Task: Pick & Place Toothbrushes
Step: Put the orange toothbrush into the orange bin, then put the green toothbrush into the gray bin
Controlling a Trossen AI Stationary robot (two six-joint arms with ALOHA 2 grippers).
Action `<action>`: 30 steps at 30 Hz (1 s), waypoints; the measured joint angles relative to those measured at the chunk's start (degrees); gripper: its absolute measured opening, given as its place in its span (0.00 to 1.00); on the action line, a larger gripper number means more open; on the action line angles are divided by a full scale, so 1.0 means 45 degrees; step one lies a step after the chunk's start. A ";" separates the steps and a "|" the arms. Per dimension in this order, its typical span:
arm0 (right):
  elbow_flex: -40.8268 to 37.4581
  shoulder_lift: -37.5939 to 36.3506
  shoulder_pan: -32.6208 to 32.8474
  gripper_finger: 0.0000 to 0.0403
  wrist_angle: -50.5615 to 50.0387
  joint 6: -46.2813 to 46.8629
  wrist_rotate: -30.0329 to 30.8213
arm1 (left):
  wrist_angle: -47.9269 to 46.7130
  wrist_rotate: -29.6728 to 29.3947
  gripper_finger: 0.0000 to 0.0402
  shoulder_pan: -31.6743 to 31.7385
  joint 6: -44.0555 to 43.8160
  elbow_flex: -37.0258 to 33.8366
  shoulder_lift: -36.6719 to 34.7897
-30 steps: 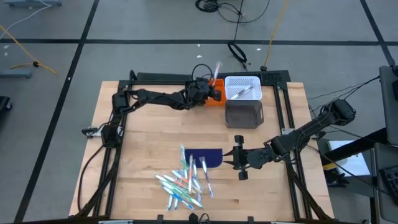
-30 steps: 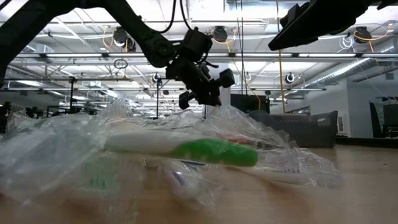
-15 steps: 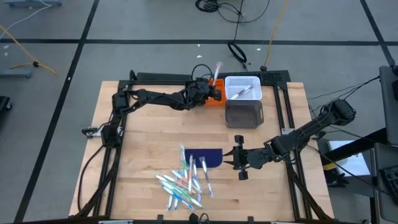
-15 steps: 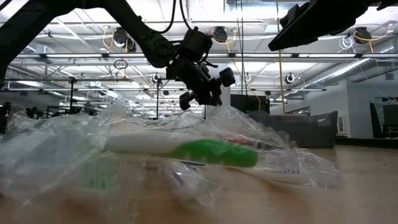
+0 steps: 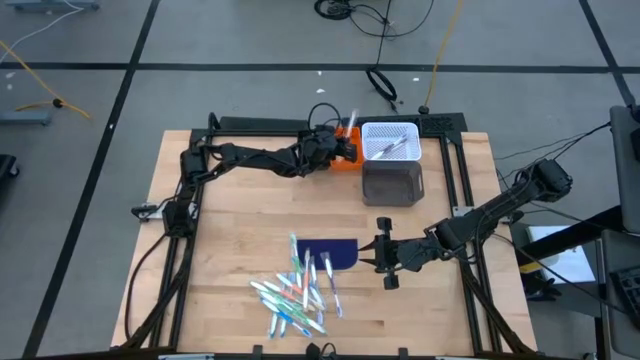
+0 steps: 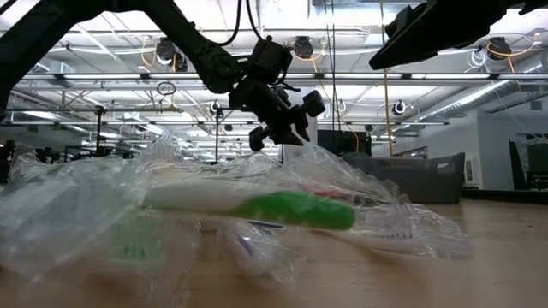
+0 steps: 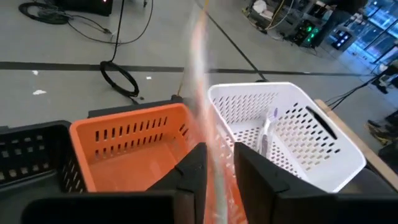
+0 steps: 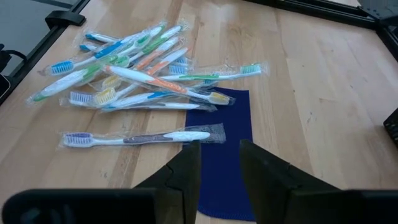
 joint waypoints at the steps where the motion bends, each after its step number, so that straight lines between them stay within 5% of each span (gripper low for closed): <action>1: 0.0004 0.0000 0.0000 0.25 0.0002 0.0000 0.0000 | 0.0066 0.0005 0.24 -0.0002 0.0001 0.0000 0.0000; 11: 0.0000 0.0000 0.0000 0.25 -0.0003 0.0049 -0.0005 | 0.0074 0.0502 0.31 -0.0049 0.0575 0.0000 0.0000; 19: 0.0000 -0.0005 0.0000 0.25 0.0065 0.0097 -0.0005 | -0.0002 0.3726 0.31 -0.0165 0.0698 0.0000 -0.0002; 30: 0.0000 0.0000 0.0000 0.25 0.0104 0.0092 0.0019 | -0.1656 0.4954 0.31 -0.0190 -0.0048 -0.0006 -0.0015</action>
